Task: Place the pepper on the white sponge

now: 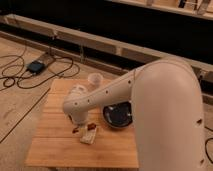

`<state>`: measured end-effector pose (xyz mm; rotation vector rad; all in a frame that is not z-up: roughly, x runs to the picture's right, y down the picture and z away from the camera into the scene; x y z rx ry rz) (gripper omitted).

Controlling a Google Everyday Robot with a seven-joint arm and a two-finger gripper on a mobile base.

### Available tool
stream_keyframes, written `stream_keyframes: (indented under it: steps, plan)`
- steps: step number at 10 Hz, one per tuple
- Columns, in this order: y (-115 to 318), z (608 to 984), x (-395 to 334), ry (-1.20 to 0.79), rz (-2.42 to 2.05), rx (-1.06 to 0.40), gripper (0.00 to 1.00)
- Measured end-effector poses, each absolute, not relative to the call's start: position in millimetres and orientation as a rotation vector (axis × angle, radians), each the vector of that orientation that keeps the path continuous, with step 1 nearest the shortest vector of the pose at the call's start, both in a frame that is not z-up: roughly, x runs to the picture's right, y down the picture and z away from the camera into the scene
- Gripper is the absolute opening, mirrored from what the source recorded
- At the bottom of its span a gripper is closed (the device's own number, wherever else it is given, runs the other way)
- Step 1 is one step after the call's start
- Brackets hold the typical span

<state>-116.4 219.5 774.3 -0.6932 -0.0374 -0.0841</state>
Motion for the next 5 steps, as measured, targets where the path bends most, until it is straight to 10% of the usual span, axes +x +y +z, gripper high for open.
stream_keyframes:
  steps: [5]
  plan:
    - [229.2,780.9,-110.4,-0.021,-0.066,-0.716,0.56]
